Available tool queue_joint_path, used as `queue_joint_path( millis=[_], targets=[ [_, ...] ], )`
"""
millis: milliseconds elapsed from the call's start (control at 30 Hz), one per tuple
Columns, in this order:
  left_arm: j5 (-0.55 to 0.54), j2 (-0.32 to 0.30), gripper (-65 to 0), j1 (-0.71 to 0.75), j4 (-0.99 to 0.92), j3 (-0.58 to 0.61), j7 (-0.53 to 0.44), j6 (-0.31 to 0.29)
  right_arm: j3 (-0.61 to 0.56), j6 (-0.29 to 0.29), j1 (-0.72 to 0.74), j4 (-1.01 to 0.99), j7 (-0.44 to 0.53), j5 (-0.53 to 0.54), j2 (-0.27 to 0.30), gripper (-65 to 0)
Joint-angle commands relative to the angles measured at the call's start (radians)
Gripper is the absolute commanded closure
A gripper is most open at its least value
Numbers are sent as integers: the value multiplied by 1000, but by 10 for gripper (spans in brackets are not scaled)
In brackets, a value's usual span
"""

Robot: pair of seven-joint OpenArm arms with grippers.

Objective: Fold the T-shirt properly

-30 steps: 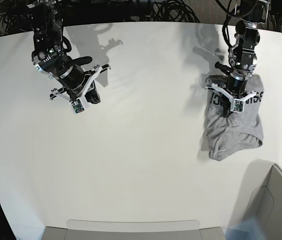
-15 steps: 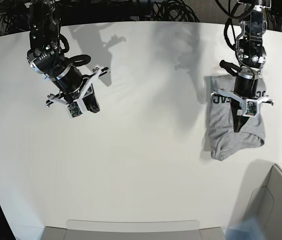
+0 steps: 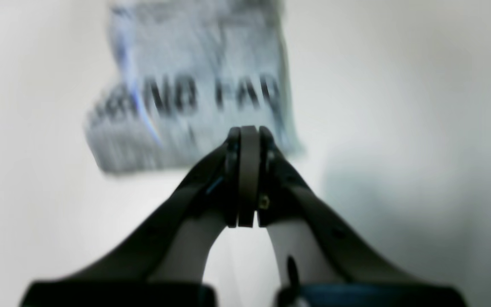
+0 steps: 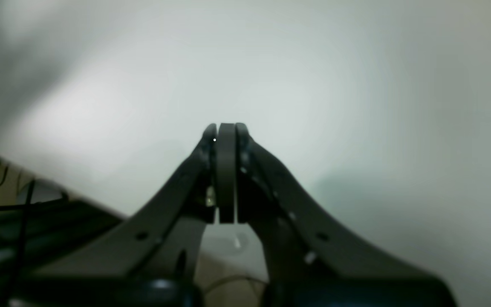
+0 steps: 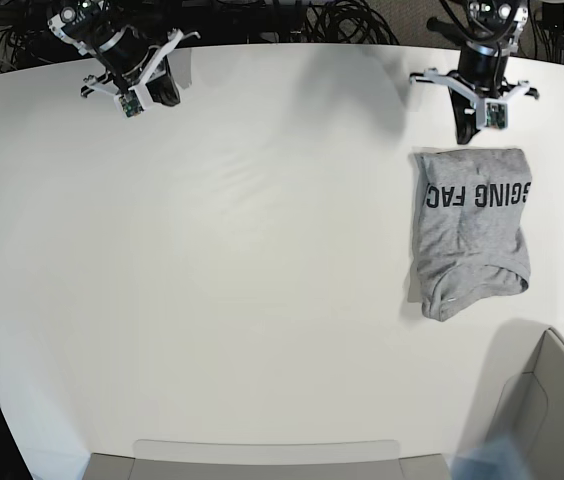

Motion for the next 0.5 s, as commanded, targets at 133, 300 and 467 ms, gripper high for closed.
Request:
queue_joint_path(
  millis=[133,300,467],
  targets=[
    [4,-2,0,212,17,-18,-24,11,35,6,-212,20,77,12,65,-5],
    [4,-4,0,376,16,-18,-60,12,29,6,-384,18,101,12,116,-5],
    [4,-10,0,450,-21,-10,-49,12,-1,6,-436,14,101,12,154,-5]
  ],
)
